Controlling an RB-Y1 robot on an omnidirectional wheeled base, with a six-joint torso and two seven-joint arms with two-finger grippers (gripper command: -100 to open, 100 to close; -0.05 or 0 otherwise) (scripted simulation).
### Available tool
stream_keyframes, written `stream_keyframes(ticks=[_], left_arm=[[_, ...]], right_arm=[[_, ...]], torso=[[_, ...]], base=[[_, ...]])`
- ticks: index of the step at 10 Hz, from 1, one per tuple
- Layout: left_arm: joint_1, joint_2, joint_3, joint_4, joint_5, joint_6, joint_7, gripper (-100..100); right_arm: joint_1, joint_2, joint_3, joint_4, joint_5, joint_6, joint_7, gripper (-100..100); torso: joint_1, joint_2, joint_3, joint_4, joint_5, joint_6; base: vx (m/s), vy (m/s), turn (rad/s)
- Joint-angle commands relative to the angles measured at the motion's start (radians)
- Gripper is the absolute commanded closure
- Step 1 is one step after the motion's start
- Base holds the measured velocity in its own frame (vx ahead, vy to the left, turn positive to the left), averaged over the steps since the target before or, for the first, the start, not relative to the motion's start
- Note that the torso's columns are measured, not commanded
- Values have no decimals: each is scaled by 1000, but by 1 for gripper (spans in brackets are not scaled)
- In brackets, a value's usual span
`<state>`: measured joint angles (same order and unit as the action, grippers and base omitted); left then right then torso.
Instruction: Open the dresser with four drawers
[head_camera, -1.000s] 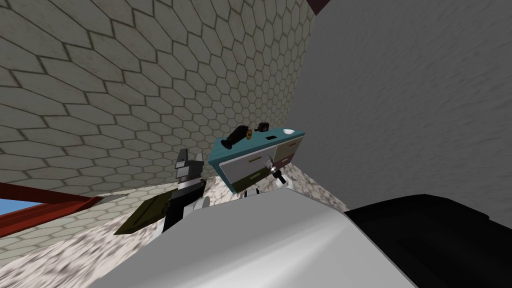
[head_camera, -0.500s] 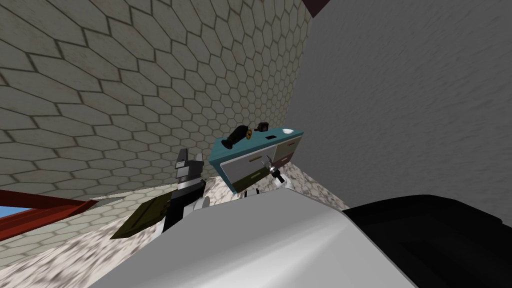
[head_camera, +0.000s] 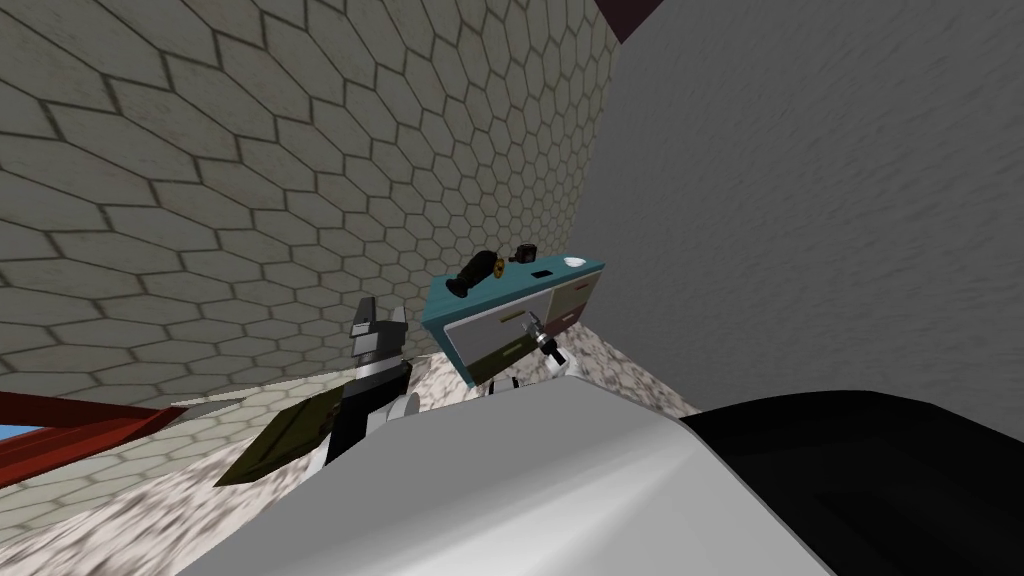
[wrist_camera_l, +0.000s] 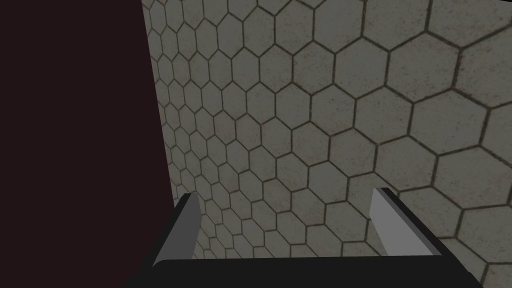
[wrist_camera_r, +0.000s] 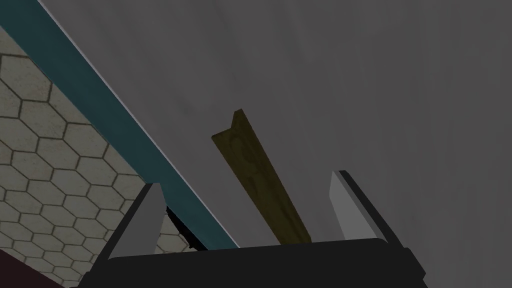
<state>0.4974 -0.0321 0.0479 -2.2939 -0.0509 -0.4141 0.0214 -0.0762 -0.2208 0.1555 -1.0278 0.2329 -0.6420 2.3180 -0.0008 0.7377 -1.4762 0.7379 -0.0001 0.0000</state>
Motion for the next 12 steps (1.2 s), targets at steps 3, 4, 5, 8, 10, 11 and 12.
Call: stream_keyframes(ticks=[3,4,5,8,10,11,12], left_arm=[[0,0,0,0,0,0,0,0],[0,0,0,0,0,0,0,0],[0,0,0,0,0,0,0,0],[0,0,0,0,0,0,0,0],[0,0,0,0,0,0,0,0],[0,0,0,0,0,0,0,0],[0,0,0,0,0,0,0,0]], right_arm=[[-36,25,8,58,-1,0,122,-100],[-50,41,11,80,-2,0,157,-100],[-50,41,11,80,-2,0,174,-100],[-73,81,16,117,-5,-1,262,-100],[-82,104,18,131,-7,-1,313,-100],[-82,104,18,131,-7,-1,337,-100],[-89,130,20,141,-8,-1,368,-100]], torso=[[1,0,0,0,0,0],[1,0,0,0,0,0],[1,0,0,0,0,0],[0,0,0,0,0,0],[0,0,0,0,0,0],[1,0,0,0,0,0],[0,0,0,0,0,0]], base=[[-18,42,-32],[-18,37,-57],[-14,35,-17],[-15,36,-32],[-16,29,-23],[-15,25,-14],[-15,27,-25]])
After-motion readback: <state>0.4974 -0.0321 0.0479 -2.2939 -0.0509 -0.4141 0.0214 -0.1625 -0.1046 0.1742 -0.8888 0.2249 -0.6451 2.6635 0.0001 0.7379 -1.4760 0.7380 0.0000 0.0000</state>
